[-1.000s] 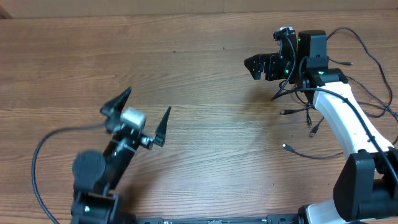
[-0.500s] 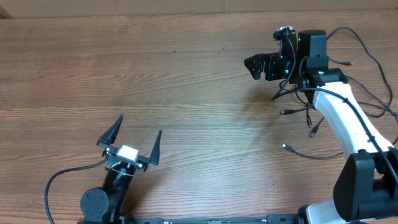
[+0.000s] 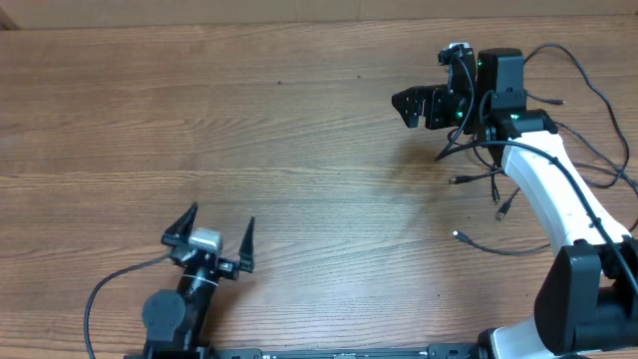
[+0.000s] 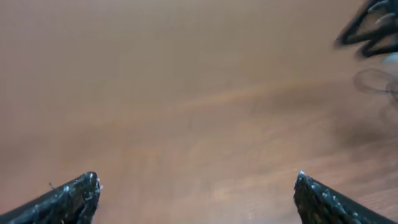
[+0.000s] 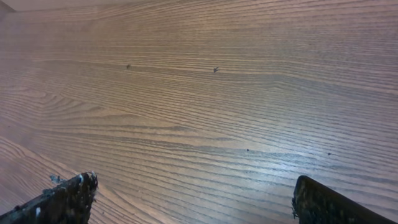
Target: Untangle cables
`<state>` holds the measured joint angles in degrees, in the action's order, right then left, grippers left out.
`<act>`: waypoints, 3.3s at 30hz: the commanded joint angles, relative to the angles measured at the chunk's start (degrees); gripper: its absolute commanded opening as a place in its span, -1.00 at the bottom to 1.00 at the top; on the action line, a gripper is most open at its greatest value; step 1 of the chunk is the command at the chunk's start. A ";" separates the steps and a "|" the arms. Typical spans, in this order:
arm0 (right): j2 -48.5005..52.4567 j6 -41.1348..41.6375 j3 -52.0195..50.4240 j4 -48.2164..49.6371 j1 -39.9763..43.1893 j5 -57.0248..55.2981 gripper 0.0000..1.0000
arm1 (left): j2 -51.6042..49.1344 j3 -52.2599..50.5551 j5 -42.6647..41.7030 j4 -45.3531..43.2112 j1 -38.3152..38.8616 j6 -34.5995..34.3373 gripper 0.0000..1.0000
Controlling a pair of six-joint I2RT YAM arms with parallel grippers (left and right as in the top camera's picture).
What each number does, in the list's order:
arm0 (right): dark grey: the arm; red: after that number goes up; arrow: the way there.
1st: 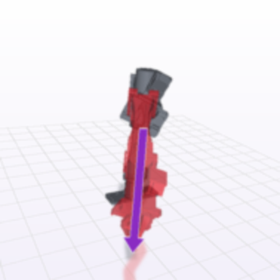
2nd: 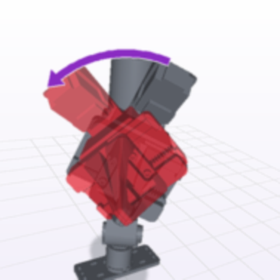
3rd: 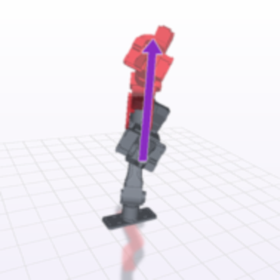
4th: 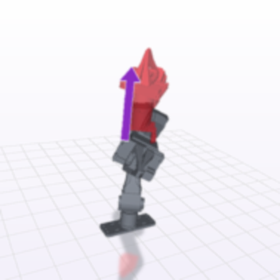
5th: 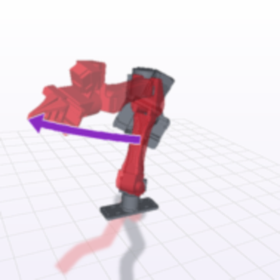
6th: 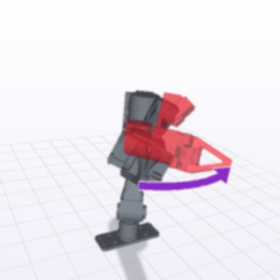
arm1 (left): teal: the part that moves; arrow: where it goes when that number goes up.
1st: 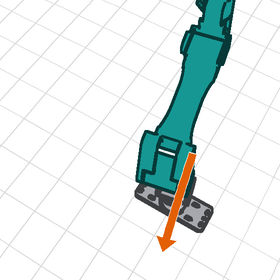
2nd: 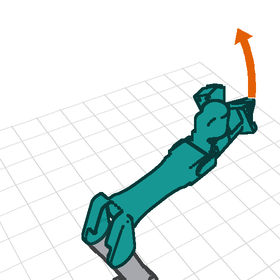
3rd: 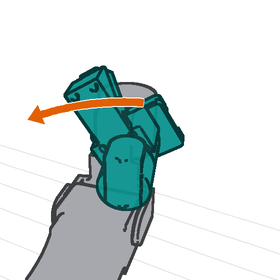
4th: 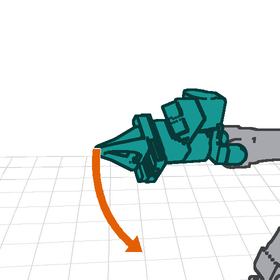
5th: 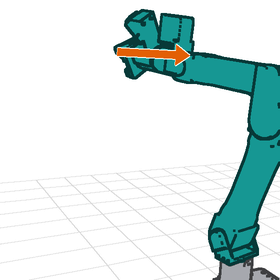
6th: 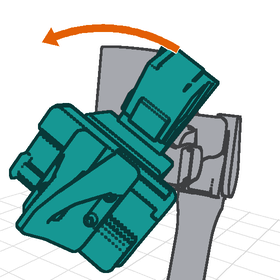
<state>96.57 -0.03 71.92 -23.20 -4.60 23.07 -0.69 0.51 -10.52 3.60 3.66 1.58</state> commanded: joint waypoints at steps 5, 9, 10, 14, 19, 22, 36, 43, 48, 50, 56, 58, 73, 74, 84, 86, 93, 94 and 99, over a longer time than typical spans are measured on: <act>-1.31 -0.46 0.15 0.11 -0.17 -0.33 1.00 | 0.55 -0.24 9.25 1.05 -1.79 -8.87 0.99; -1.31 -0.46 0.15 0.11 -0.17 -0.33 1.00 | 0.55 -0.24 9.29 1.05 -1.88 -7.43 0.99; -1.31 -0.46 0.15 0.11 -0.17 -0.33 1.00 | 0.55 -0.24 9.31 1.03 -1.88 -7.30 0.99; -1.31 -0.46 0.15 0.11 -0.17 -0.33 1.00 | 0.55 -0.24 9.44 0.90 -1.88 -7.32 0.99; -1.31 -0.46 0.15 0.11 -0.17 -0.33 1.00 | 0.50 -0.24 9.44 0.87 -1.88 -7.37 0.99; -1.31 -0.46 0.15 0.11 -0.17 -0.33 1.00 | 0.33 -0.24 9.44 0.87 -1.88 -7.37 0.99; -1.29 -0.46 0.15 0.11 -0.15 -0.33 1.00 | 0.33 -0.24 9.44 0.87 -1.88 -7.37 0.99; -1.20 -0.48 0.15 -0.09 -0.15 -3.41 1.00 | 0.33 -0.24 9.44 0.85 -1.88 -7.37 0.99; -1.20 -0.48 0.00 -0.48 -0.15 -4.09 1.00 | 0.33 -0.24 9.44 0.85 -1.88 -7.37 0.99; -1.22 -0.48 -0.92 0.20 -0.28 -4.63 1.00 | 0.33 -0.24 9.44 0.85 -1.88 -7.37 0.99; -5.38 -0.48 -14.01 15.74 -0.26 -4.66 1.00 | 0.33 -0.24 9.44 0.87 -1.86 -7.37 0.99; -9.05 -0.48 -20.04 21.22 -0.20 -4.87 1.00 | 0.33 -0.24 9.44 0.87 -1.88 -7.37 0.99; -44.89 -0.24 -59.58 45.59 -0.22 -5.44 1.00 | 0.33 -0.24 9.44 0.87 -1.88 -7.37 0.99; -48.54 -0.24 -61.68 45.59 -0.22 -5.44 1.00 | 0.33 -0.24 9.44 0.85 -1.88 -7.37 0.99; -72.63 -0.24 -71.47 37.62 -0.22 -5.05 1.00 | 0.33 -0.24 9.42 0.85 -1.88 -7.37 0.99; -77.05 -0.28 -71.47 33.57 -0.22 -5.09 1.00 | 0.33 -0.24 9.44 0.85 -1.86 -7.37 0.99; -91.03 -0.31 -71.47 19.63 -0.20 -7.96 1.00 | 0.33 -0.24 9.44 0.87 -1.86 -7.37 0.99; -92.91 -0.28 -71.45 19.63 -0.20 -8.50 1.00 | 0.33 -0.24 9.44 0.85 -1.86 -7.37 0.99; -96.45 -0.50 -71.45 19.58 -0.17 -10.23 1.00 | 0.33 -0.24 9.44 0.85 -1.86 -7.37 0.99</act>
<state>1.02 -0.08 1.06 -3.77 -4.60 15.09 -0.75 0.51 -1.41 4.36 2.13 -5.67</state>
